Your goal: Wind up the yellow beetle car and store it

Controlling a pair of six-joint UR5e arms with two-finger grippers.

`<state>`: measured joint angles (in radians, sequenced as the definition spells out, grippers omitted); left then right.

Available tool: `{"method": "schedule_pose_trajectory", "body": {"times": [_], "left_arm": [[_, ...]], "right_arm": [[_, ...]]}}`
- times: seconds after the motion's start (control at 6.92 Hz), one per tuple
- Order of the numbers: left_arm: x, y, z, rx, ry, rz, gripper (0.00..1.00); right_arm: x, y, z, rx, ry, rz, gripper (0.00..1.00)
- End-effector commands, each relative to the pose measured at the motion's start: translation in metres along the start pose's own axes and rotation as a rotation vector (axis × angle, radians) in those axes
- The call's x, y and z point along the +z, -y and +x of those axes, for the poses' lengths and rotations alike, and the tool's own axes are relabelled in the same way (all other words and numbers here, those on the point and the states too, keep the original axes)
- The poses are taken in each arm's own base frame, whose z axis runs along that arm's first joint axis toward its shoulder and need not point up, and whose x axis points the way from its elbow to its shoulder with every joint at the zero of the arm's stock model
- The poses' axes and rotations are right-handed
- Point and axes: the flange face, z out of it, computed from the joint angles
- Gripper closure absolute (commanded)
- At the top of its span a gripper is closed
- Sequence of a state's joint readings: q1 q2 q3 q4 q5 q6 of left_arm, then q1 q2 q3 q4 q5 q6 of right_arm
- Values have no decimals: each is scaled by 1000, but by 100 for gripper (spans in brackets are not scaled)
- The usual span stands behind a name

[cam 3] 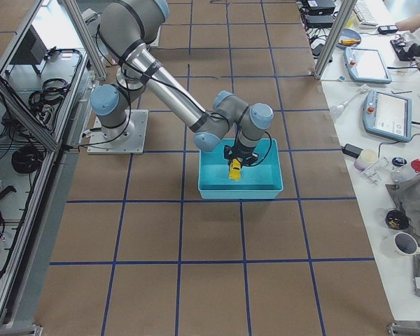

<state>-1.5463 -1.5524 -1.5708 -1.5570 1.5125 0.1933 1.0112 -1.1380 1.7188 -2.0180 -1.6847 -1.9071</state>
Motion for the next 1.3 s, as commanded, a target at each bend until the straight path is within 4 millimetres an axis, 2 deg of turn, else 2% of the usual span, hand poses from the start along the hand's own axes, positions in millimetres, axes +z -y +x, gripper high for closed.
{"method": "schedule_pose_trajectory", "body": {"times": [0.0,0.14,0.29,0.43,0.58,0.72,0.87,1.01,1.16], "left_arm": [[0,0,0,0,0,1,0],[0,0,0,0,-1,2,0],[0,0,0,0,0,1,0],[0,0,0,0,0,1,0],[0,0,0,0,0,1,0],[0,0,0,2,0,1,0],[0,0,0,0,-1,2,0],[0,0,0,2,-1,2,0],[0,0,0,2,0,1,0]], "right_arm": [[-6,-1,3,13,-14,-1,0],[-14,-1,-1,23,-20,-3,0],[-47,-2,-13,60,-62,-26,0],[-100,5,-39,125,-126,-31,1],[-143,13,-70,288,-149,-17,0],[-164,23,-89,502,-144,41,0],[-185,37,-102,743,-109,102,0],[-215,76,-118,913,-84,120,0],[-233,113,-135,1124,-30,116,0]]}}
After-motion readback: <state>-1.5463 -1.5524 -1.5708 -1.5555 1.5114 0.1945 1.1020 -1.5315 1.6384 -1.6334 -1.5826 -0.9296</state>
